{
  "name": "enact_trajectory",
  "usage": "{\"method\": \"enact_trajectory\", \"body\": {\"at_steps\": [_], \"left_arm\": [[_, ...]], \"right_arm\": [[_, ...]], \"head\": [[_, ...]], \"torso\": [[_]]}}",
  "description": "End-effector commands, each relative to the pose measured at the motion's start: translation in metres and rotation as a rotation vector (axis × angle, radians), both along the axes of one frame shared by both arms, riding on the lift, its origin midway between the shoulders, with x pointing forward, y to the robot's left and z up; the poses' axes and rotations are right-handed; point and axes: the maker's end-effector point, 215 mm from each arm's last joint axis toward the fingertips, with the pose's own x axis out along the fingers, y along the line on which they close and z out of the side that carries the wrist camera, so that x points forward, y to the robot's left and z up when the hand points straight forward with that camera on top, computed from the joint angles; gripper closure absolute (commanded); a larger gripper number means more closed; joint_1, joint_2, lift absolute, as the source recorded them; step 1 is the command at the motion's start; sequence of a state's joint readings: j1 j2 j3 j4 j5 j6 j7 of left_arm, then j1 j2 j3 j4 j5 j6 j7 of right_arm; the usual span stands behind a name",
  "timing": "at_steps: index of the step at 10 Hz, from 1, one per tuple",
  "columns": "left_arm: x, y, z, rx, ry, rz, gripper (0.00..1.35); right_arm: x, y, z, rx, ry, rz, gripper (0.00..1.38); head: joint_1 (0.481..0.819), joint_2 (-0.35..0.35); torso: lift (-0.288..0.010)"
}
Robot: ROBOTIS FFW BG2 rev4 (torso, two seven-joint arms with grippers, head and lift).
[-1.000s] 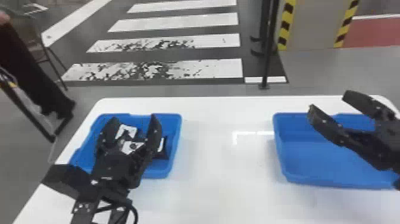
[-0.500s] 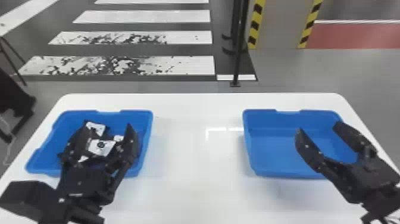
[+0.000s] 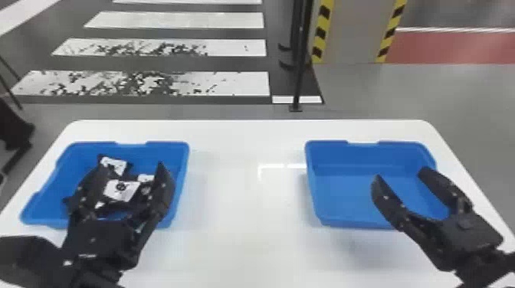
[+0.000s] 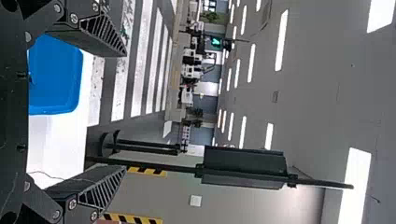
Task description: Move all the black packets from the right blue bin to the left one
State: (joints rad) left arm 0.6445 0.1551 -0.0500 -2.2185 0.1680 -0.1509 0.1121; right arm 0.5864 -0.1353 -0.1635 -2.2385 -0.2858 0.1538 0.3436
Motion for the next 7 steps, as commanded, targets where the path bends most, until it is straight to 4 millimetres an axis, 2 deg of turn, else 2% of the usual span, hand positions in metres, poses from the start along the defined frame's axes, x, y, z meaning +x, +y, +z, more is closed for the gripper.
{"method": "enact_trajectory", "body": {"at_steps": [1, 7], "left_arm": [[0.0002, 0.0, 0.004, 0.005, -0.01, 0.001, 0.2], [-0.0022, 0.0057, 0.0065, 0.002, -0.02, 0.017, 0.2]], "right_arm": [[0.0006, -0.0003, -0.001, 0.004, 0.002, -0.001, 0.2], [0.0056, 0.0007, -0.0044, 0.005, 0.011, 0.004, 0.2]], "head": [[0.695, -0.002], [0.695, 0.002]], "torso": [[-0.168], [-0.168]]}}
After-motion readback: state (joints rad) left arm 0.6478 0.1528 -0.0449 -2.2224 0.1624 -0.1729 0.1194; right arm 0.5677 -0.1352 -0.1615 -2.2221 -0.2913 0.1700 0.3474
